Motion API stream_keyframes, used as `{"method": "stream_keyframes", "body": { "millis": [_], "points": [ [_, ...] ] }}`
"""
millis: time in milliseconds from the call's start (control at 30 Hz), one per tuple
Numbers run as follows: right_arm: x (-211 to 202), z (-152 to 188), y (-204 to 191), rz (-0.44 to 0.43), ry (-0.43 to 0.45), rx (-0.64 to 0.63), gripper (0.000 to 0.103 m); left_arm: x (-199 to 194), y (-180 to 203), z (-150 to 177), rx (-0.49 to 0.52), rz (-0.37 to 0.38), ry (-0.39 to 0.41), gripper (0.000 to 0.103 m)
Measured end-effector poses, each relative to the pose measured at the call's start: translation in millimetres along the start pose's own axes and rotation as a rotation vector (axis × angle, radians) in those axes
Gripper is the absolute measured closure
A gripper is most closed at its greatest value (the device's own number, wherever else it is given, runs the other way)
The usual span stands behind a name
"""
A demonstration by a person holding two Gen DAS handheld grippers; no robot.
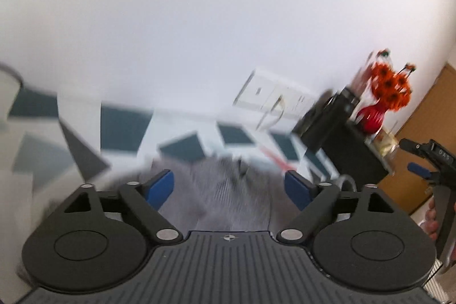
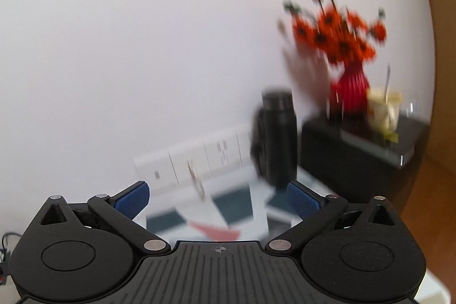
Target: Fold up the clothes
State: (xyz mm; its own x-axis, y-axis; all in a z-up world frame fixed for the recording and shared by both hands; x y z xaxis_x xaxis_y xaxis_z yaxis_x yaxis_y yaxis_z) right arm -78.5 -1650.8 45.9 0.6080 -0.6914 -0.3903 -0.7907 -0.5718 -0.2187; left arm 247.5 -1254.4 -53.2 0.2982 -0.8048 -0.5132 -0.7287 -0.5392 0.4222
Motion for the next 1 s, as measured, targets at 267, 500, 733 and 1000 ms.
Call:
{"method": "stream_keyframes", "body": {
  "millis": [267,500,733,1000],
  "points": [
    [-8.5,-52.9,-26.3,-0.03,0.107,-0.131,0.001,-12.2,-7.5,-24.8,0.017,-0.059,0.085,0.012],
    [73.4,20.1,-1.7,-0.107,-0.194,-0.061,0.001,16.9,-14.3,19.7,0.016,-0.152,-0.025,0.012],
    [149.6,156.9,4.7,-0.117,-0.54,-0.22,0.013,63.1,-16.7,82.3,0.049,-0.301,-0.224,0.051],
    [169.6,209.3,4.3,-0.11,-0.612,-0.293,0.001,74.3,-31.2,110.5,0.025,-0.413,-0.277,0.046]
  ]
}}
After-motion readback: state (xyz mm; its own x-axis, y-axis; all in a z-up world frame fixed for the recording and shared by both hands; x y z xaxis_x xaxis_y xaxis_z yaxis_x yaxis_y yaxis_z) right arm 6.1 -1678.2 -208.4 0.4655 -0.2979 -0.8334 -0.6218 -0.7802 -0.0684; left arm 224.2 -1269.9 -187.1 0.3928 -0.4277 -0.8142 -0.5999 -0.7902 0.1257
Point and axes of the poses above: each gripper's, at about its wrist camera, not at the fingertips, and x roughly the way its jaws point, y to its right, z to its underside, the point moved 5 cm from there along x, roughly the way its jaws point, and after that the axes turned 3 degrees about -z, right-handed, at the moved point
